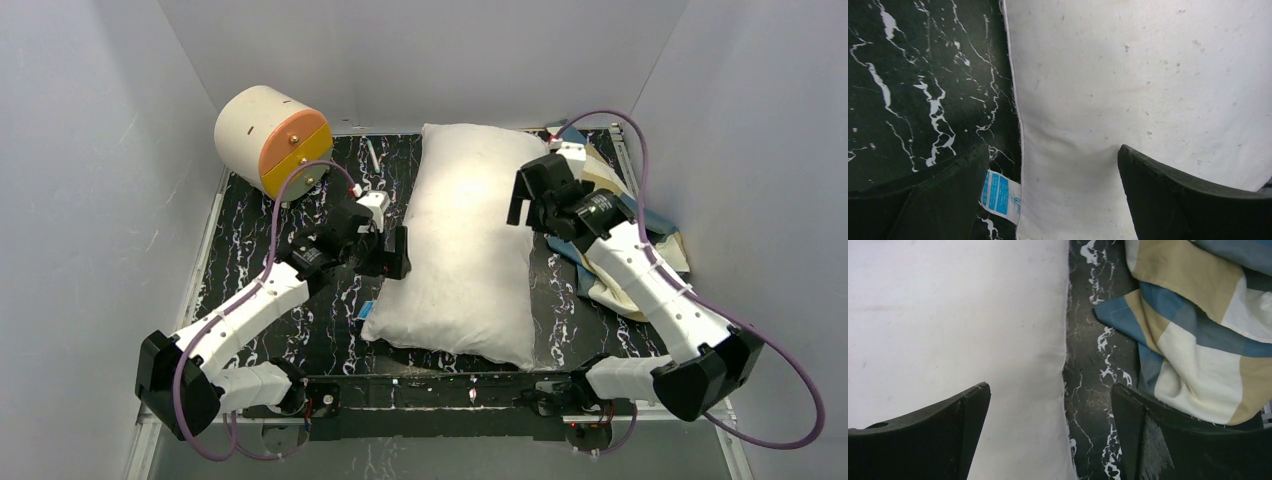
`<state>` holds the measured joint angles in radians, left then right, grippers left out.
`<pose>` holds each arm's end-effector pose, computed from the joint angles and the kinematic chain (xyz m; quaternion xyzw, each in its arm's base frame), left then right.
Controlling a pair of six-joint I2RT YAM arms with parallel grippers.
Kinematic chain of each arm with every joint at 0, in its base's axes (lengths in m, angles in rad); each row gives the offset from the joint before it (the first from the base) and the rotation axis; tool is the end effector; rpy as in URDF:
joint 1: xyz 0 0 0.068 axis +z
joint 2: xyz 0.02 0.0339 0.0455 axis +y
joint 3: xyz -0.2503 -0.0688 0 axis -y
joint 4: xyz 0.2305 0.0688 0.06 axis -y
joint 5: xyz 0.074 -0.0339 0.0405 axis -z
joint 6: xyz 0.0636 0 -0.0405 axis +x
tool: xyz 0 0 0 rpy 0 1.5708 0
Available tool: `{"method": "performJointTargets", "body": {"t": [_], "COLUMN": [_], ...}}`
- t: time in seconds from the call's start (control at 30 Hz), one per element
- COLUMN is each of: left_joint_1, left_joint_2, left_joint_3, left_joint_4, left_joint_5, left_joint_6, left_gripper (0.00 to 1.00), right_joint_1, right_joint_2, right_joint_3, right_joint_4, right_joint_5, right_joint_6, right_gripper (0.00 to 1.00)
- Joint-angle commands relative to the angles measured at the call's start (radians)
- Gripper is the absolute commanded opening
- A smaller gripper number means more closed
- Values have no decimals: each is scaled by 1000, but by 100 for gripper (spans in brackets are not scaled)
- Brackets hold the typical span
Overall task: Put the pillow into the pillowcase
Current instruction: Pick up the pillowcase at the corner of the board.
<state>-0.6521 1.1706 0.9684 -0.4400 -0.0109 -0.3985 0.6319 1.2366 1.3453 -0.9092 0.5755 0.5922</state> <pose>0.2154 -0.1636 0.2741 0.1107 0.8873 -0.2203 0.3899 0.2215 0.1193 0.3432 0.0890 0.8906 -0.0083 0.4460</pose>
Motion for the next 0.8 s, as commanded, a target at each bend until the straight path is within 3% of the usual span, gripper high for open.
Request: {"method": "performJointTargets", "body": {"t": [0.0, 0.17, 0.27, 0.33, 0.4, 0.47, 0.53, 0.63, 0.77], "left_joint_1": [-4, -4, -4, -4, -3, -4, -4, -4, -4], "left_joint_2": [-18, -24, -38, -54, -76, -103, -123, -152, -184], "left_joint_3": [-63, -144, -176, -188, -195, -206, -219, -237, -254], "left_joint_4": [78, 173, 204, 210, 210, 213, 230, 262, 293], "left_joint_5": [138, 207, 233, 262, 275, 280, 308, 343, 359], "left_joint_6": [-37, -67, -78, -72, -73, -90, -115, -170, -207], "left_gripper": [98, 96, 90, 74, 46, 26, 13, 4, 3], "right_joint_1": [-203, -391, -482, -526, -572, -611, -623, -663, -695], "right_joint_2": [48, 160, 236, 277, 311, 343, 378, 425, 508], "right_joint_3": [50, 74, 87, 83, 65, 44, 29, 7, 8], "right_joint_4": [96, 140, 148, 170, 208, 249, 285, 336, 362], "right_joint_5": [-71, -77, -118, -130, -165, -205, -241, -273, -311], "right_joint_6": [-139, -207, -237, -237, -228, -218, -218, -236, -253], "right_gripper": [98, 96, 96, 97, 98, 98, 98, 97, 92]}}
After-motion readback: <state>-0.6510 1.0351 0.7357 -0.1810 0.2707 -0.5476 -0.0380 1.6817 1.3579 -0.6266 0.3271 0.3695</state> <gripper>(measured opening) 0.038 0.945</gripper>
